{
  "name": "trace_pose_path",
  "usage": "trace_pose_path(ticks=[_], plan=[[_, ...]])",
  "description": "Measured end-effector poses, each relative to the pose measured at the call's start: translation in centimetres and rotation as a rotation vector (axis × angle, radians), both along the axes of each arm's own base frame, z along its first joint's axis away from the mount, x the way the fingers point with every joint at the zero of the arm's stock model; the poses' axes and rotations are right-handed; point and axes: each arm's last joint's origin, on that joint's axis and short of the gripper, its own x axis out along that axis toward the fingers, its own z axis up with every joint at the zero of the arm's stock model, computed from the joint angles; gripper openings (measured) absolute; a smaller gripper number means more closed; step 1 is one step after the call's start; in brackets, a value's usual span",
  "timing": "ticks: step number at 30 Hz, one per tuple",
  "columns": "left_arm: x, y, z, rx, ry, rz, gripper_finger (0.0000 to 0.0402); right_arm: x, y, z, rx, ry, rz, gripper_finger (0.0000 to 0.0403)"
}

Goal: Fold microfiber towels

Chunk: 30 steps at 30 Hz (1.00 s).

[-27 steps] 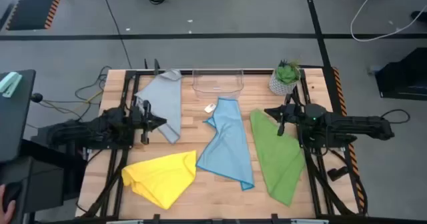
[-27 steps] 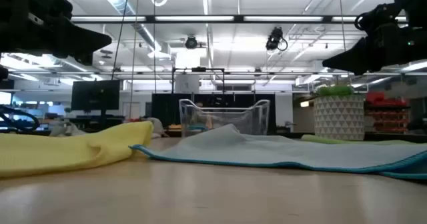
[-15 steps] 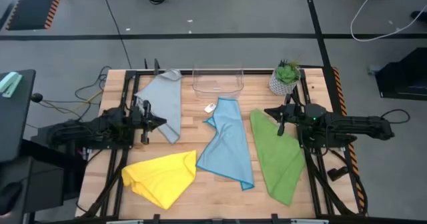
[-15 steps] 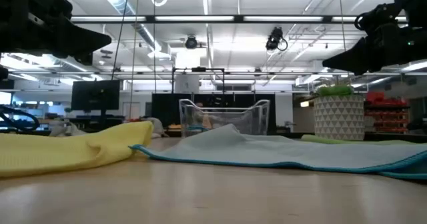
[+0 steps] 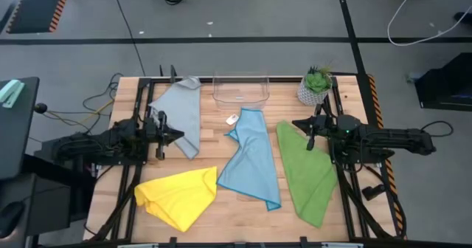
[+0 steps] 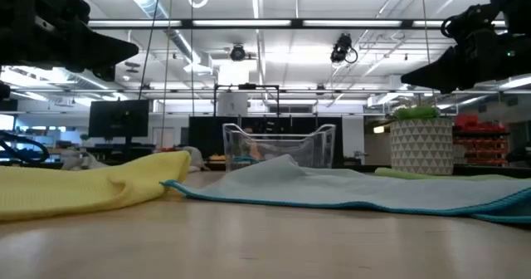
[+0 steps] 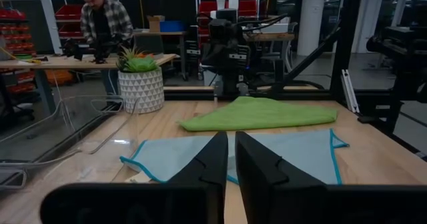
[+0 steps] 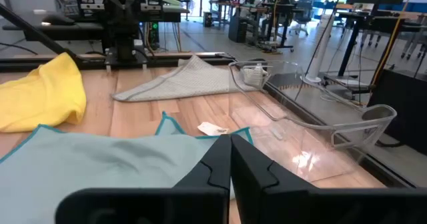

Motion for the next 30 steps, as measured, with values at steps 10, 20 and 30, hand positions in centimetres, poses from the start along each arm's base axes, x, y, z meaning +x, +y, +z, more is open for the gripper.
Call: trace_pose_path(ticks=[10,20,30], plan=[[0.0,0.0,0.0,0.015,-0.001,0.001,0.0037,0.0,0.0,0.0,0.0,0.0,0.0,0.0013],[0.0,0.0,0.5,0.369,-0.02,0.033,0.003,0.0,0.0,0.2,0.041,-0.04,0.0,0.0013],[0.0,0.0,0.6,0.091,-0.057,0.015,0.0038,0.1,0.0,2.0,0.098,-0.241,0.006,0.0013]])
